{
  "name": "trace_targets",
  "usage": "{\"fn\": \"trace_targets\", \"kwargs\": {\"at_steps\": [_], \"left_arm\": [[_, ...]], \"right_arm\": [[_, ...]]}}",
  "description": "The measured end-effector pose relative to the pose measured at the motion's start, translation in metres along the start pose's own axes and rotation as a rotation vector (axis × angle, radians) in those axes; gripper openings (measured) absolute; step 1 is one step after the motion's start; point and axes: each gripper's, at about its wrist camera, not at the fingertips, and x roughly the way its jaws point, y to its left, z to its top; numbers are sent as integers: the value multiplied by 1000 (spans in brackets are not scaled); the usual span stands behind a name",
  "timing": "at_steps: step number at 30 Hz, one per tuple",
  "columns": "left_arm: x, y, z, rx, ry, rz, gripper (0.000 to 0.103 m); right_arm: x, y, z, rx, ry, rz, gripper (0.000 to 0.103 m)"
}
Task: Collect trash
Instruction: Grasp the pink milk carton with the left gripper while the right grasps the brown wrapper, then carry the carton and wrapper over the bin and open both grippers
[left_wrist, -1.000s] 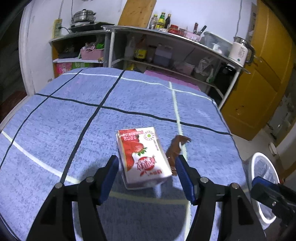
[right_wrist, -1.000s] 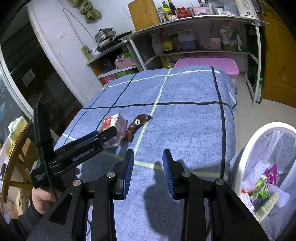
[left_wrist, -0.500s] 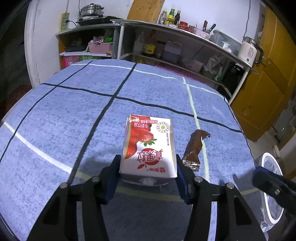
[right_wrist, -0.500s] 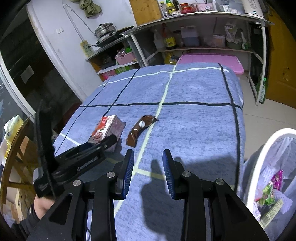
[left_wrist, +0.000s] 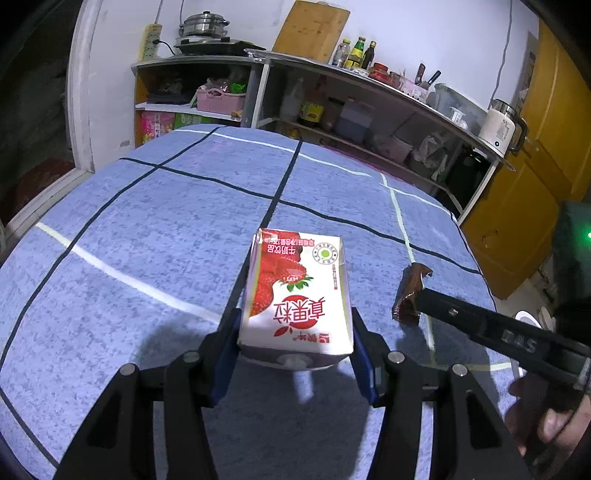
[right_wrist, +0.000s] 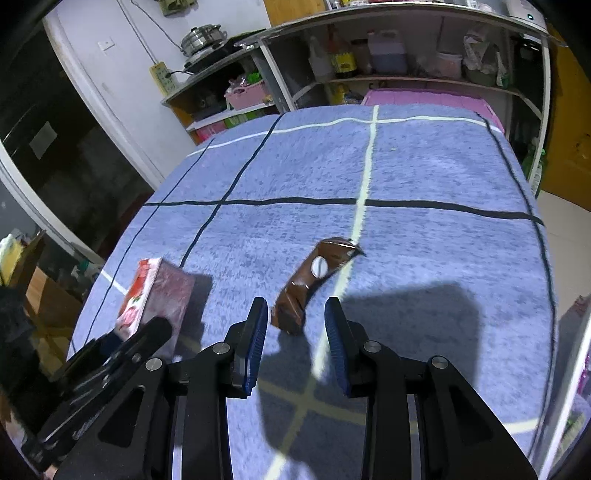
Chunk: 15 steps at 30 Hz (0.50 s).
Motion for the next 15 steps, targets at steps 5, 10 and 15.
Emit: {"fn": "trace_targets", "kwargs": {"at_steps": [5, 10, 15], "left_arm": [[0, 2, 0, 1, -3, -9, 56], [1, 3, -1, -1, -3, -4, 56], [-1, 0, -1, 3, -6, 4, 56]], "right_arm": [[16, 3, 5, 11, 13, -26, 33], [23, 4, 6, -2, 9, -56, 33], [20, 5, 1, -26, 5, -86, 20]]}}
